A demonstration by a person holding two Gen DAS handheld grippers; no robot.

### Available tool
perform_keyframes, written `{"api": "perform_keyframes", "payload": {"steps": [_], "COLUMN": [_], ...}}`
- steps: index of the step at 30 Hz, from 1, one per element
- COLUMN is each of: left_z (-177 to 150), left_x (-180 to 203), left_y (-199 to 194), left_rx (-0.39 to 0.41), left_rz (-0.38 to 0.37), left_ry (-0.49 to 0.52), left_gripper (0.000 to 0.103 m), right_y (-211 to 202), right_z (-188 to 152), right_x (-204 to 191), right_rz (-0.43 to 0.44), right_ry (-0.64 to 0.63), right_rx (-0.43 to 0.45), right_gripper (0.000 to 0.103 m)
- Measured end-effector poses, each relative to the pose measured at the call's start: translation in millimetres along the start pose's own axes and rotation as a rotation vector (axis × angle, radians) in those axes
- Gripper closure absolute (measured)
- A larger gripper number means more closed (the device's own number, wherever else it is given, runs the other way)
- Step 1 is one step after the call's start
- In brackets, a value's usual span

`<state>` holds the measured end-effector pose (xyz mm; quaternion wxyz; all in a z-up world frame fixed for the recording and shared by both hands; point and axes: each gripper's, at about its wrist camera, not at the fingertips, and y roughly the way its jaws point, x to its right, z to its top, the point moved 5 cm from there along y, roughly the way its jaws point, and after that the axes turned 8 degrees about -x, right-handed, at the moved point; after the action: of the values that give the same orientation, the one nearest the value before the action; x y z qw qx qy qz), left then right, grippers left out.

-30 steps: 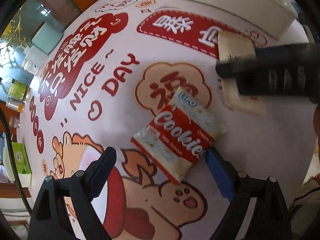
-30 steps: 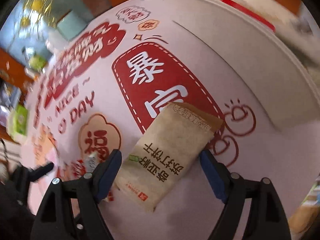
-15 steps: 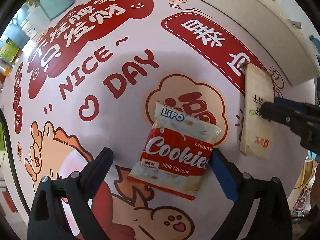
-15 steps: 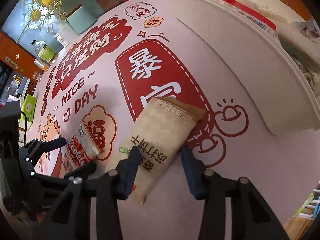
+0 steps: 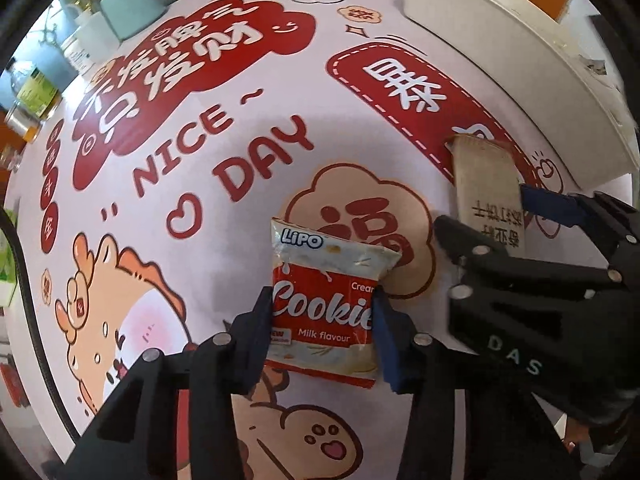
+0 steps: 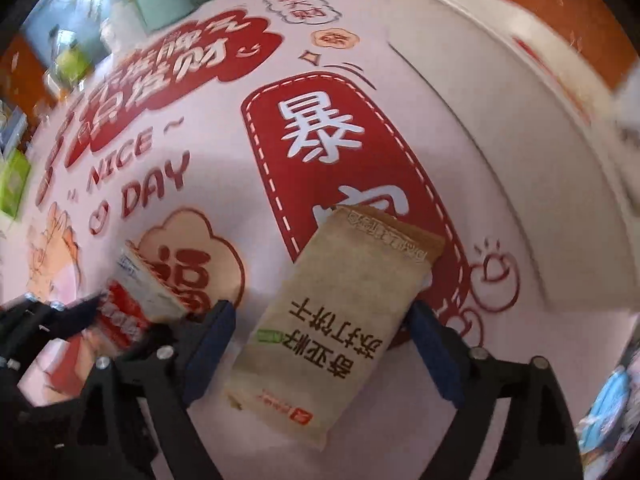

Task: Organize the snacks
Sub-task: 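Carry the Cookies pack and biscuit bag into the white bin and open both tools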

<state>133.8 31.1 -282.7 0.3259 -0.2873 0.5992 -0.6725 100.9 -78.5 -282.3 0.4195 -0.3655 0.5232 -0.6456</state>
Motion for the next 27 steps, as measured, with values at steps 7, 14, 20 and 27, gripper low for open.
{"api": "perform_keyframes", "payload": {"steps": [7,14,20,27], "left_z": [-4.9,-3.6,21.0,59.8], "left_x": [-14.3,-7.3,11.7,54.1], "left_y": [-6.3,-42.5,-92.1,-152.8], "left_rx": [-0.001,0.066,0.188,0.313], "left_rz": [-0.044,-0.050,-0.049,-0.081], "left_ry": [-0.079,-0.099,-0.099,-0.102], "left_gripper": [0.059,0.059,0.059,0.059], "right_y": [-7.3,-44.9,-106.6,-174.6], "right_z": [-7.5,-18.7,-11.6,-4.6], "right_x": [5.3,17.9,38.5,81.6], "right_rz": [0.055,0.131,0.173,0.176], "right_ry": [-0.024,0.005,0.024,0.066], "right_rx": [0.028,0.134,0.319,0.515], "right_gripper": [0.044,0.044,0.044,0.043]}}
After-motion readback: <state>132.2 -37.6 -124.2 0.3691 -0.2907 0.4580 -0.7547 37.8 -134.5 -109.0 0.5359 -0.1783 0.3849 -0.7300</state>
